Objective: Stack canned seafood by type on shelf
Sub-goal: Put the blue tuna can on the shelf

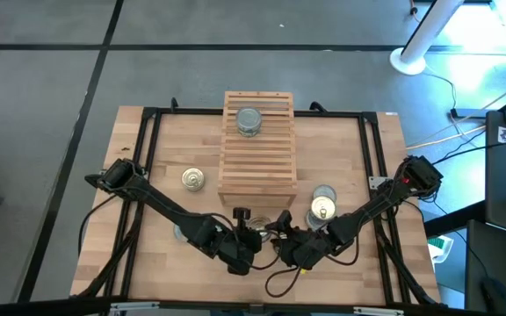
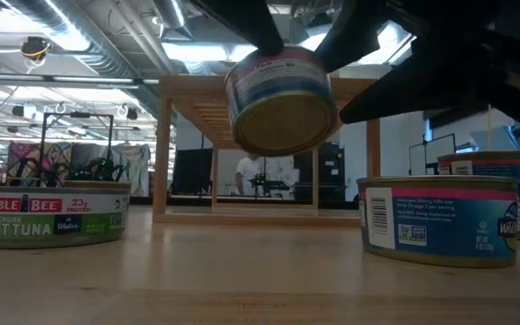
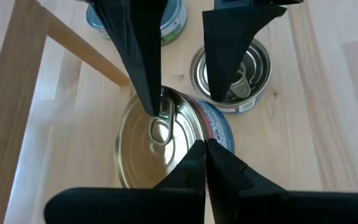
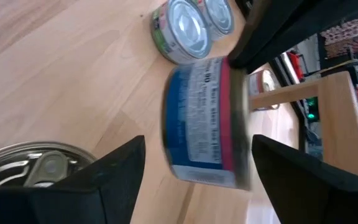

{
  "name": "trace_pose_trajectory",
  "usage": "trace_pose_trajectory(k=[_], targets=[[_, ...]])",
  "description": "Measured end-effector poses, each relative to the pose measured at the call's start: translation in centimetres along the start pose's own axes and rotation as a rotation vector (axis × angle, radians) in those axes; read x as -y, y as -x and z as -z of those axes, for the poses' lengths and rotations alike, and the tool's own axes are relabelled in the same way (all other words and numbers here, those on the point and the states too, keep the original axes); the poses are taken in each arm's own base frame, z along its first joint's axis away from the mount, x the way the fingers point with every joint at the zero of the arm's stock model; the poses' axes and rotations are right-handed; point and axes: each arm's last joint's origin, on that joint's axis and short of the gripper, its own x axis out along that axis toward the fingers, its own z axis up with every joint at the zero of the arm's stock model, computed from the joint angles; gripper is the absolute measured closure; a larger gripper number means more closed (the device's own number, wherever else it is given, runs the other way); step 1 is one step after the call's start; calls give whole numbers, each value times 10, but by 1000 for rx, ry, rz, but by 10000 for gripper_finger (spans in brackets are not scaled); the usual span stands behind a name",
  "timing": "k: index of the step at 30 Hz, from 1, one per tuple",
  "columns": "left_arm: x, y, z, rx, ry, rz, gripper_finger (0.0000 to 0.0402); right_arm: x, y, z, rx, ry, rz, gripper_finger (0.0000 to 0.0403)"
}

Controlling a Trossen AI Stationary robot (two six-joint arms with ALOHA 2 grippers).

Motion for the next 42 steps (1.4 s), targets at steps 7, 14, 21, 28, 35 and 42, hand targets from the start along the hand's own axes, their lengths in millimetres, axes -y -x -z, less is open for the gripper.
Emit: trace_pose_trajectory(k=[7,14,21,28,35,42], targets=[[0,0,-2,14,6,4,401,2,0,-1,1,-13,38,109],[0,0,-2,22,11,6,401,2,0,-2,10,-14,27,109],[1,0,-2,22,12,6,401,1,0,-2,20,-13,7,109],[1,-1,-5,43,24,12,401,2,0,-2,7,-13,31,109],[1,-1,-5,44,27,11,401,2,0,-1,-8,-9,54,119],[2,0,-7,61,32,15,401,1,0,-1,10,-7,18,191]])
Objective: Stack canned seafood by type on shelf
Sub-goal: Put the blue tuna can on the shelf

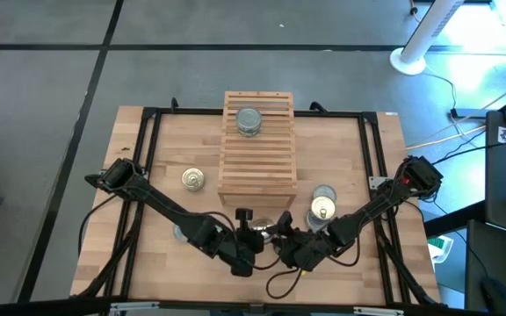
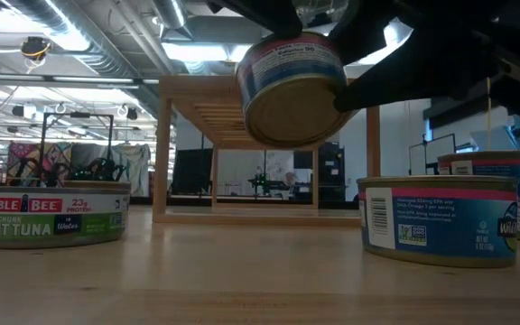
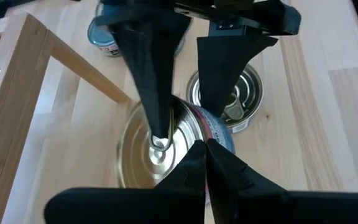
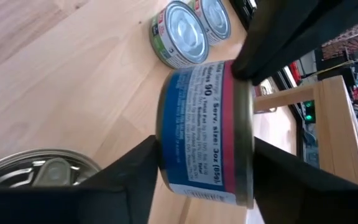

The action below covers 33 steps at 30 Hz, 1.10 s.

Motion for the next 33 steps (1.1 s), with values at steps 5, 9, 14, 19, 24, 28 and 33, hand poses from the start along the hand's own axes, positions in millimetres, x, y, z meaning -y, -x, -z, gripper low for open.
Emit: trace_pose_trajectory(k=[5,9,14,19,24,28,33], targets=[[0,0,0,-1,-1,-3,401,0,0,0,-3,1,3,214],[0,0,0,-2,-2,-3,401,0,0,0,-6,1,10,209],[0,0,0,-2,-3,-3,396,0,0,0,-6,-1,13,196],[0,1,0,1,3,-2,365,1,0,0,-5,-5,20,213],[-5,12,-5,25,36,20,307,2,0,0,-13,-11,41,210],[-11,33,-11,68,17,47,275,2,0,0,-18,-9,46,209],[-25,70,-22,154,65,80,269,11,5,-8,-15,-10,46,210]])
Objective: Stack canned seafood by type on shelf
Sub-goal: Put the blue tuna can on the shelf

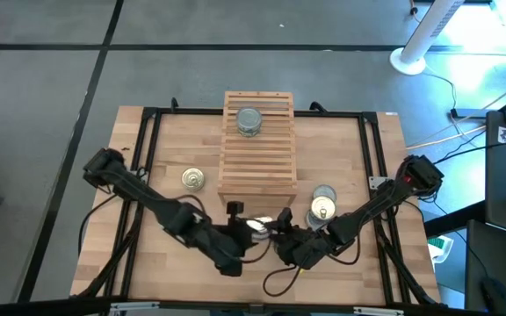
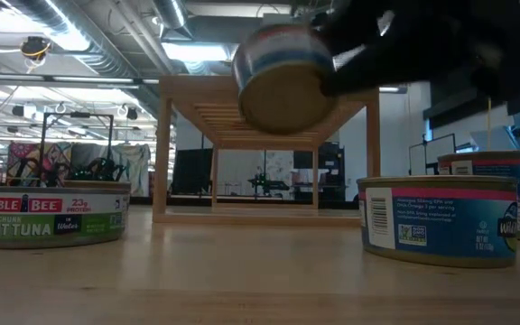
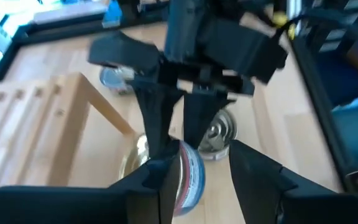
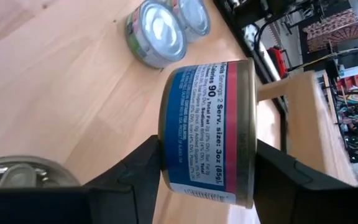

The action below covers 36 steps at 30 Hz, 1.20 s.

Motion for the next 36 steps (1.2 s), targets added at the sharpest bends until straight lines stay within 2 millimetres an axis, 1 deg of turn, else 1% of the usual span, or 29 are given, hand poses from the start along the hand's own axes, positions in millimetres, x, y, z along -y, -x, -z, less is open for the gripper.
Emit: trace_pose_trajectory(k=[4,9,12,18,23,25,28,32,34,36], targets=[[-9,24,-9,54,27,12,276,12,5,-13,-20,19,-2,208],[-19,41,-15,92,5,1,286,29,15,-23,-115,108,32,210],[-23,43,-17,109,-35,-18,291,40,22,-28,-174,152,65,208],[-31,39,-19,107,-116,-70,300,61,35,-40,-220,183,101,209],[-40,35,-21,100,-149,-96,302,73,44,-43,-282,212,171,209],[-42,34,-21,94,-176,-104,302,78,50,-39,-306,216,178,209],[-47,32,-22,86,-205,-116,302,91,61,-28,-349,174,188,210],[-53,29,-23,78,-243,-133,302,117,77,-8,-431,97,255,209],[-57,27,-23,74,-259,-144,302,130,81,1,-465,70,281,210],[-62,25,-25,79,-259,-159,302,139,79,8,-493,50,281,210]])
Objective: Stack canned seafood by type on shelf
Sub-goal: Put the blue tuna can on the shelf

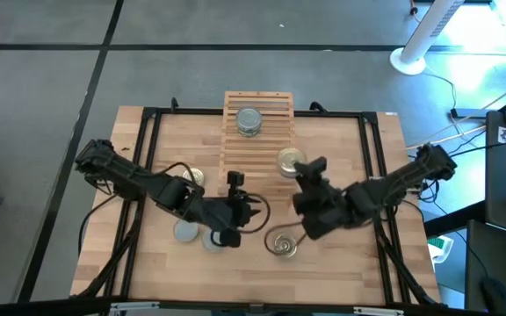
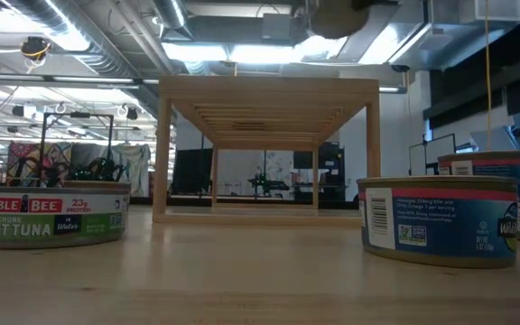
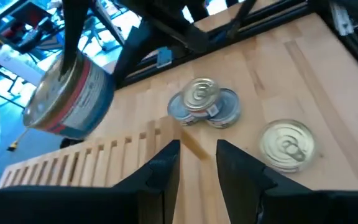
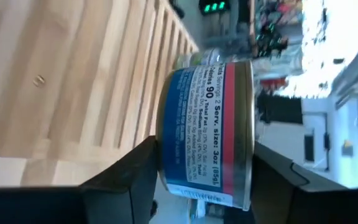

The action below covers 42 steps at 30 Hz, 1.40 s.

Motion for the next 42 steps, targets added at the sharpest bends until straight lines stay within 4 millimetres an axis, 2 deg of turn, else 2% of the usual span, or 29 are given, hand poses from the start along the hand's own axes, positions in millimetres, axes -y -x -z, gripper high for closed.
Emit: trace_pose_trajectory(k=[4,13,25,33,42], targets=[[-15,-9,0,5,26,-45,302,9,-25,6,-59,-33,-62,208],[-50,-29,12,-76,19,-124,302,9,-87,22,-161,83,-84,209],[-89,-44,26,-154,2,-206,302,36,-134,35,-125,29,-123,207],[-92,-45,35,-236,-28,-193,302,48,-157,51,-122,0,-196,206],[-81,-40,37,-273,-57,-156,302,54,-165,55,-58,-60,-244,192]])
